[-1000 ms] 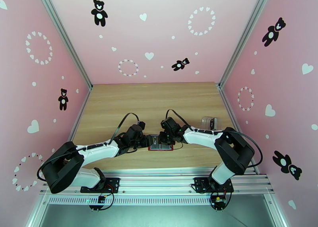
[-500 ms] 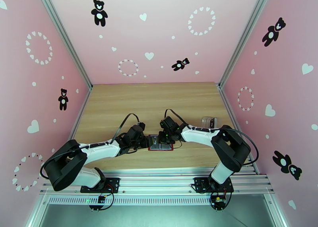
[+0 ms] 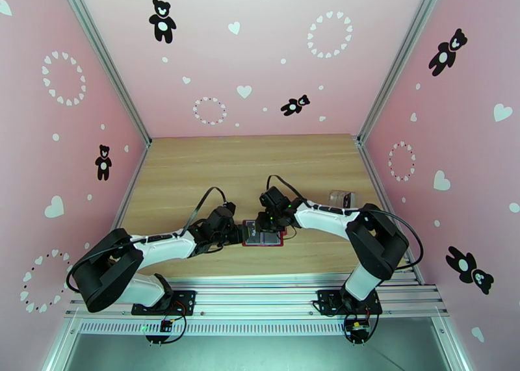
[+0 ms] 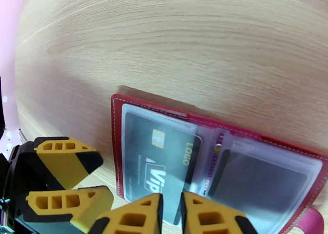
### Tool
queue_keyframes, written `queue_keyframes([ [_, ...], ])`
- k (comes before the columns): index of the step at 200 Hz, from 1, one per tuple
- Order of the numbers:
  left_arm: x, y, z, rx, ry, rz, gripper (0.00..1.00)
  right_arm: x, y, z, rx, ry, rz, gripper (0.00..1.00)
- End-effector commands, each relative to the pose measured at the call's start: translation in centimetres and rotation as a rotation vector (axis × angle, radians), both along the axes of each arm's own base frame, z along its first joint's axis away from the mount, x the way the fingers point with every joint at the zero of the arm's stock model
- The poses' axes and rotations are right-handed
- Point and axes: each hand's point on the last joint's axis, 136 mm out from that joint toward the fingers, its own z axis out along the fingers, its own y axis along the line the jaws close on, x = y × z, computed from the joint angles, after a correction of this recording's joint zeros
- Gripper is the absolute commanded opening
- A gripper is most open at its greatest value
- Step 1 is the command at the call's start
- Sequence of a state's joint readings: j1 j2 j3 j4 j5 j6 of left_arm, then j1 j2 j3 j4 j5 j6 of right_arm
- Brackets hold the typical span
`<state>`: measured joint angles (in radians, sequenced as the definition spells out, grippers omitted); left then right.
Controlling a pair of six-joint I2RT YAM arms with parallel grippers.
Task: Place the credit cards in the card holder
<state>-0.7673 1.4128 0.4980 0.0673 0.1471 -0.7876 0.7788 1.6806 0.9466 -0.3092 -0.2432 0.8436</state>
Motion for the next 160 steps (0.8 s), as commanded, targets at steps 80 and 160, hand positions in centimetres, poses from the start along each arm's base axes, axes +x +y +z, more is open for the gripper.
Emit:
queue_keyframes([
  [80, -0.1, 2.0, 1.4, 0.03, -0.113, 0.007, 0.7, 0.7, -8.9, 5.4, -0.363, -0.222, -0.056, 0.44],
  [160, -0.4, 2.1, 0.4, 0.05, -0.065, 0.014, 0.68, -0.3, -9.1, 2.7, -0.373, -0.112, -0.017, 0.44],
])
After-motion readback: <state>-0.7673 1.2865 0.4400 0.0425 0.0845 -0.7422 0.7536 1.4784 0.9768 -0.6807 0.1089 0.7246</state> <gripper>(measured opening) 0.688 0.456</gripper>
